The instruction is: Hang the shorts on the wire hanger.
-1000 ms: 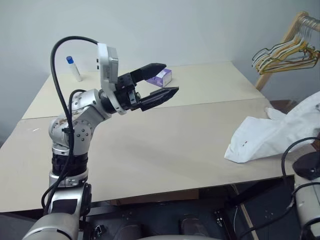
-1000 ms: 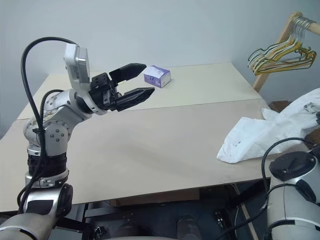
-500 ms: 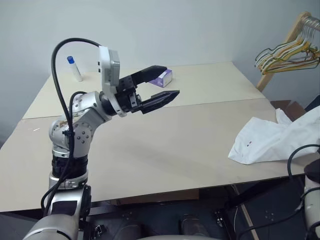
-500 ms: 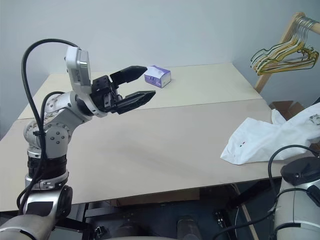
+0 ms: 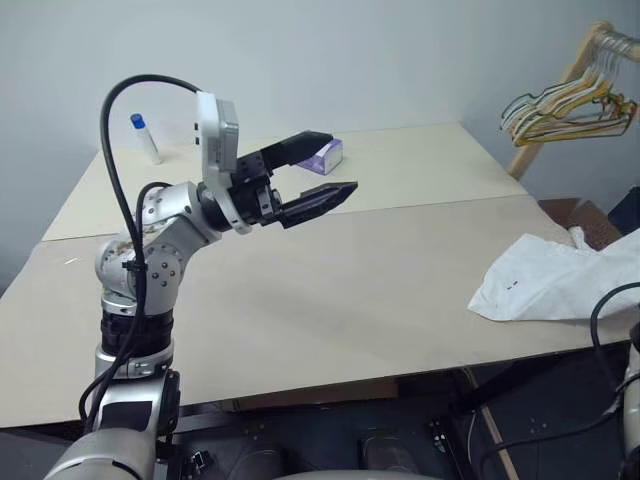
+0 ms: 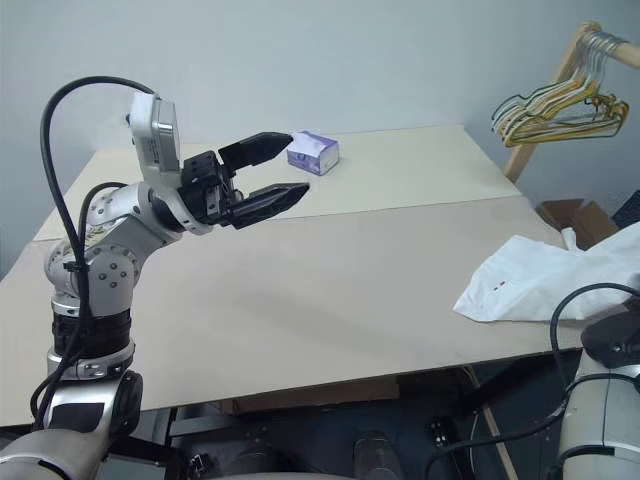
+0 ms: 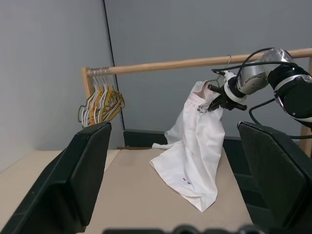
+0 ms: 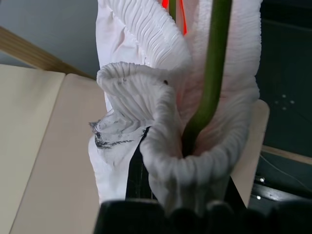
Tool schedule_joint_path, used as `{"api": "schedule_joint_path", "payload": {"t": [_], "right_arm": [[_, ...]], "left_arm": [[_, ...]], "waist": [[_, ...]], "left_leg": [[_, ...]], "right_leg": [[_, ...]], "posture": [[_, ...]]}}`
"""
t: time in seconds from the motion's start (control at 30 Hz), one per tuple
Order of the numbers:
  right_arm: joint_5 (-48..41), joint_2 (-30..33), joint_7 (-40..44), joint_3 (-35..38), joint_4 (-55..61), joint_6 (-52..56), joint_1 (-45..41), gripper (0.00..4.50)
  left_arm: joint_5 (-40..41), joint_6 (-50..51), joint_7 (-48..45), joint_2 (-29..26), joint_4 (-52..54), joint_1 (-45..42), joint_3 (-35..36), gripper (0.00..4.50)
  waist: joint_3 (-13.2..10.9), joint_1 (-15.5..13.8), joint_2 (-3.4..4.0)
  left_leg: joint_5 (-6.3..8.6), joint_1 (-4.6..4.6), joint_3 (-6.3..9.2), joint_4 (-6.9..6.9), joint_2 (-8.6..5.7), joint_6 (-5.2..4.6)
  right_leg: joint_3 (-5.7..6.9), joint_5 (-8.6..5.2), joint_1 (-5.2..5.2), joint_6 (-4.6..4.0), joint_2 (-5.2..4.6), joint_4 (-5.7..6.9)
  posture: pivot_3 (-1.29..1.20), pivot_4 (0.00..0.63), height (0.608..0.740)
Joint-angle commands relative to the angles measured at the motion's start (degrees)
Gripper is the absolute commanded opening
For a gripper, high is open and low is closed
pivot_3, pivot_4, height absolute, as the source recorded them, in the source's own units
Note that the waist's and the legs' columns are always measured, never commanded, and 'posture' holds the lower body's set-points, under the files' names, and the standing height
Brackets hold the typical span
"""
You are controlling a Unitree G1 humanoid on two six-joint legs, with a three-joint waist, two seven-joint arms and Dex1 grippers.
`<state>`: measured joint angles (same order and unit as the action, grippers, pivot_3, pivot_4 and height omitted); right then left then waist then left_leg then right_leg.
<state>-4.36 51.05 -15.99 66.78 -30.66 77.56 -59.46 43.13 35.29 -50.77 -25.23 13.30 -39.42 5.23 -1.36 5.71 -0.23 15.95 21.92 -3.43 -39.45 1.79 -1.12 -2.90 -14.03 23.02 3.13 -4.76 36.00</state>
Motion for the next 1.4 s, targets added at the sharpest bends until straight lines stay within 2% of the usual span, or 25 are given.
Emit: {"api": "schedule_joint_path", "payload": {"t": [0.03,0.1,0.23,0.53,0.9,1.07,1.27,1.4], "right_arm": [[-0.98,0.37,-1.03,0.24,-0.73,-2.93,1.13,0.0],[-1.38,0.14,-1.06,-0.12,-0.89,-3.34,2.06,0.0],[-1.91,-1.33,-0.34,-2.24,2.22,-2.23,3.89,1.25],[-2.21,-0.59,0.27,-5.04,3.59,-5.16,6.68,4.47],[0.85,-3.36,2.66,-17.76,17.91,-19.37,21.74,4.47],[2.35,-6.23,1.4,-20.57,23.08,-27.26,25.94,4.47],[2.84,-8.05,0.31,-21.51,24.66,-31.11,28.0,4.47],[5.28,-9.77,-1.98,-23.33,28.84,-42.34,31.07,4.47]], "left_arm": [[0.93,-0.33,-0.18,-0.34,1.01,-1.03,0.24,4.47],[1.01,-0.29,-0.24,-0.4,1.06,-1.08,0.25,4.47],[0.88,-0.24,-0.55,-0.94,1.14,-0.72,0.33,4.5],[1.07,-0.08,-0.44,-1.04,1.09,-0.78,0.54,4.5],[1.28,-0.21,-1.09,-1.19,0.7,-1.09,0.54,4.5],[1.13,-0.46,-1.28,-0.68,0.25,-1.25,0.14,4.5],[1.13,-0.54,-1.3,-0.4,0.56,-0.84,0.0,4.5],[1.0,-0.63,-1.07,-0.5,0.83,-0.49,0.16,4.5]], "waist": [[0.0,-0.01,0.0],[0.0,-0.03,-0.01],[0.0,-0.01,-0.01],[0.01,-0.02,0.01],[0.01,0.14,0.01],[-0.02,1.03,-0.02],[-0.03,1.5,-0.04],[-0.03,1.49,-0.04]], "left_leg": [[0.0,-0.04,-0.01,0.04,-0.01,0.0],[0.0,-0.04,0.0,0.05,-0.01,0.0],[0.0,-0.03,-0.01,0.05,-0.04,0.0],[0.0,-0.2,-0.06,0.18,-0.01,0.0],[0.0,-0.37,-0.08,0.23,-0.01,0.0],[0.0,-0.79,-0.1,0.33,-0.01,0.0],[0.0,-0.87,-0.04,0.39,-0.03,-0.01],[0.0,-0.87,-0.03,0.44,-0.04,-0.01]], "right_leg": [[-0.02,0.0,-0.02,0.0,0.0,-0.01],[-0.02,0.0,-0.03,0.0,0.01,-0.02],[-0.1,0.01,-0.03,0.02,0.03,-0.06],[-0.7,0.02,-0.03,0.05,0.32,-0.08],[-0.98,0.03,-0.06,0.13,0.35,-0.06],[-1.04,0.02,-0.47,0.17,0.36,-0.12],[-1.06,0.01,-0.67,0.2,0.37,-0.2],[-1.07,0.0,-0.67,0.2,0.37,-0.22]], "posture": [[-0.08,0.0,0.74],[-0.08,0.0,0.74],[-0.08,0.0,0.74],[-0.08,0.0,0.74],[-0.1,0.003,0.74],[-0.11,0.007,0.74],[-0.11,0.011,0.74],[-0.11,0.01,0.74]]}}
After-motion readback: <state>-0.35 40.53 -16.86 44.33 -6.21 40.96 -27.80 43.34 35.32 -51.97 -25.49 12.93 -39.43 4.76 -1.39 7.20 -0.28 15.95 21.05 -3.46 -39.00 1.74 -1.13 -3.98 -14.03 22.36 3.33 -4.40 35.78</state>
